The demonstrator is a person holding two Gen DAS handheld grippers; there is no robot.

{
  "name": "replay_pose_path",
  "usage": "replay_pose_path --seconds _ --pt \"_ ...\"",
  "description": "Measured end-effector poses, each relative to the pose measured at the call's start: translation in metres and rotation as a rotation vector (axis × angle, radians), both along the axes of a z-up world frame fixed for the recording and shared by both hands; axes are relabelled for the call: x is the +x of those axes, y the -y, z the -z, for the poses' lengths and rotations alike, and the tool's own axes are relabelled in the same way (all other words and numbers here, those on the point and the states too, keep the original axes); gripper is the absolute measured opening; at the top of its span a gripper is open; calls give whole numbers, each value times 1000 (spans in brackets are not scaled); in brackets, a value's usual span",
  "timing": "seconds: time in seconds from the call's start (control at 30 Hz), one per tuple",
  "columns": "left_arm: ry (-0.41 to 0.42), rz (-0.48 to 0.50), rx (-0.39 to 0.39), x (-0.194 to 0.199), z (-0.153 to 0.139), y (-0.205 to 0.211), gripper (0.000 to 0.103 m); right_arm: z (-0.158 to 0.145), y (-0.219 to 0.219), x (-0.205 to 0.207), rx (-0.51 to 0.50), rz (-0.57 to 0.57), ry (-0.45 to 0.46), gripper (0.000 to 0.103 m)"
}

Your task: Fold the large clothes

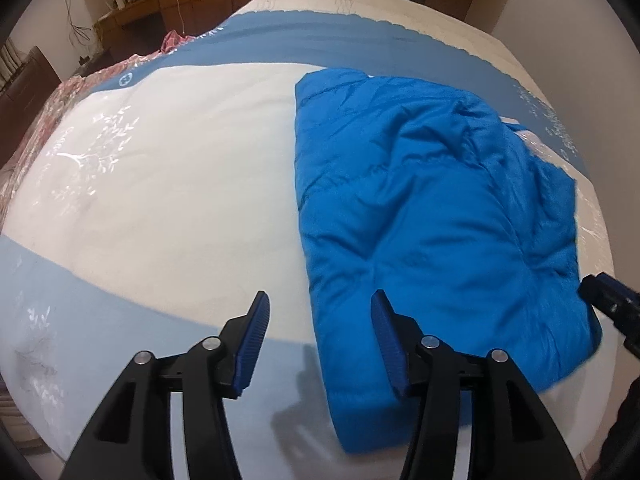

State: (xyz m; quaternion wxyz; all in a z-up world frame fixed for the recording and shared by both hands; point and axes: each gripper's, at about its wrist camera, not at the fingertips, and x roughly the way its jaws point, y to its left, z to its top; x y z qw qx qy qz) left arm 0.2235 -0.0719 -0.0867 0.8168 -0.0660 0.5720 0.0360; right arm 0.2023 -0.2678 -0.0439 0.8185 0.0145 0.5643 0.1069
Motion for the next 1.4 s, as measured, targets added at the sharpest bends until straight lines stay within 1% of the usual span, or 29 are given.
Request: replay_pose_path --seconds 0.1,0.17,0.27,0.3,0.37,0.43,0.53,0.57,0.63,0.67,0.73,0.8,0.9,0.97,1.03,1.17,1.3,1.4 --pt "11 14 19 -10 0 4 54 16 4 -8 -55 -6 -42 61" --pt "9 21 28 -15 4 6 55 35 11 -9 -37 14 -90 61" --pt "16 40 56 -18 9 10 56 65 20 -9 -29 33 -122 61" --pt "21 49 62 -20 11 11 57 73 22 -8 -12 46 -140 61" --pt "28 55 76 -22 10 14 57 80 27 -8 22 68 -153 61" --pt "27 53 71 -24 7 12 55 74 27 -10 20 69 -144 61" --pt "28 36 38 -29 -4 5 55 48 24 -20 7 65 -91 61" --pt "41 29 39 -33 -10 2 55 37 22 -26 0 61 -69 64" --pt "72 20 50 -40 -25 -3 63 19 20 -36 -22 55 -30 74" --pt "81 21 52 -43 -30 -4 68 9 18 -42 -35 50 -9 83" --pt "106 26 72 -51 -43 -6 70 -8 16 -52 -41 41 28 86" --pt "120 30 87 -58 -54 -4 77 -20 18 -61 -36 42 45 92" --pt "137 34 86 -69 -67 -2 79 -33 15 -70 -55 52 41 95" --pt "155 38 78 -77 -77 0 84 -40 14 -76 -64 52 38 95" --pt "176 44 75 -83 -85 3 85 -46 11 -86 -61 40 49 95" --pt "207 58 88 -96 -100 9 90 -57 7 -100 -87 32 67 95" --pt "222 42 75 -106 -112 6 91 -62 9 -109 -62 33 62 95" --pt "223 34 60 -112 -117 4 91 -66 8 -115 -65 29 69 95"
